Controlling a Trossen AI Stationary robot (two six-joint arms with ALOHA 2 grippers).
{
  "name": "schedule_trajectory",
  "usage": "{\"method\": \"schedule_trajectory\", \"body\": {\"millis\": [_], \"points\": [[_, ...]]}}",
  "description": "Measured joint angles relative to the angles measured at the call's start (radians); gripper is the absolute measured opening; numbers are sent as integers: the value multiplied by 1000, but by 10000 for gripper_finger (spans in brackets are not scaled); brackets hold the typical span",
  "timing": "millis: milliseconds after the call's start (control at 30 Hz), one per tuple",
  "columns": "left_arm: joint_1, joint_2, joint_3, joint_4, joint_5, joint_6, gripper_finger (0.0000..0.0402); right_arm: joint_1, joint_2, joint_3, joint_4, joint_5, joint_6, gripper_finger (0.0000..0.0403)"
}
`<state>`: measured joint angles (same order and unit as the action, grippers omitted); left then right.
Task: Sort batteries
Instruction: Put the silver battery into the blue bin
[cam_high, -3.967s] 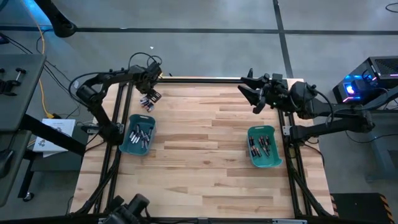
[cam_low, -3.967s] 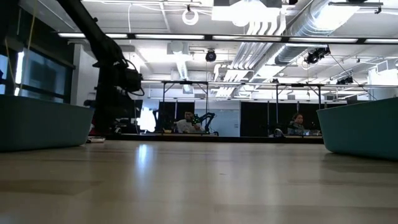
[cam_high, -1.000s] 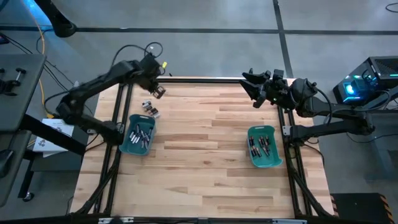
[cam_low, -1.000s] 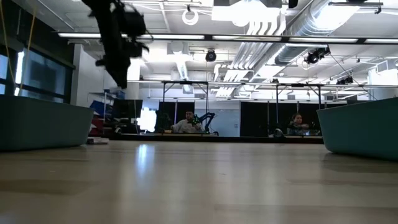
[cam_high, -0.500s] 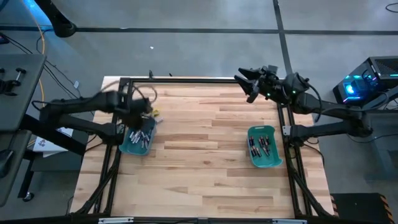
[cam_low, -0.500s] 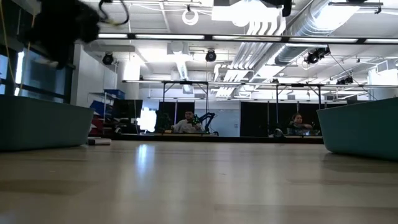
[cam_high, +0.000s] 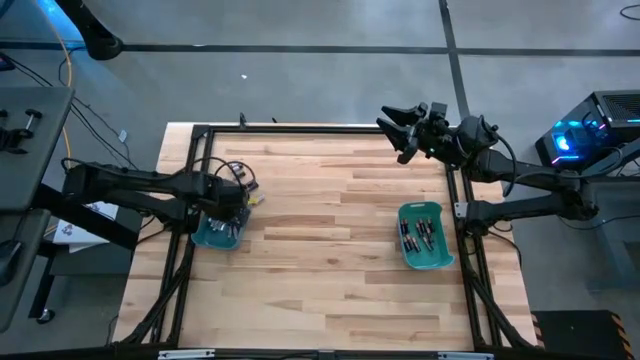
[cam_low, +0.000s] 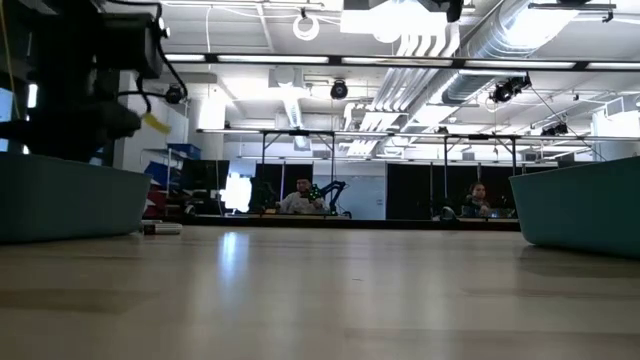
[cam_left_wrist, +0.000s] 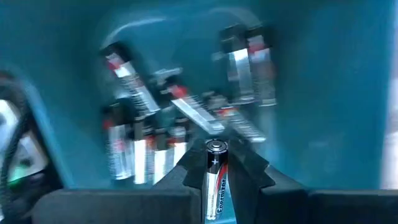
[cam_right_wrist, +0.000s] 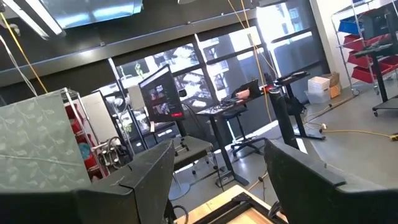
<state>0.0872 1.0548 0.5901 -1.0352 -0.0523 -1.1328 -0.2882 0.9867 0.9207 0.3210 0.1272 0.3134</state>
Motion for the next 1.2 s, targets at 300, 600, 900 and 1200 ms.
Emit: {"method": "schedule_trajectory", "body": {"millis": [300,600,900,1200], "points": [[-40,63,-15,16,-2,38,50,0,0,0,7,0,25,243],[-49,67,-16,14,58,53,110,0,0,0,12,0,24,243],[-41,3,204,-106,10,111,162,0,0,0,14,0,21,243],[-6,74,368,254,-161,602,163,0,0,0,13,0,19,243]]}}
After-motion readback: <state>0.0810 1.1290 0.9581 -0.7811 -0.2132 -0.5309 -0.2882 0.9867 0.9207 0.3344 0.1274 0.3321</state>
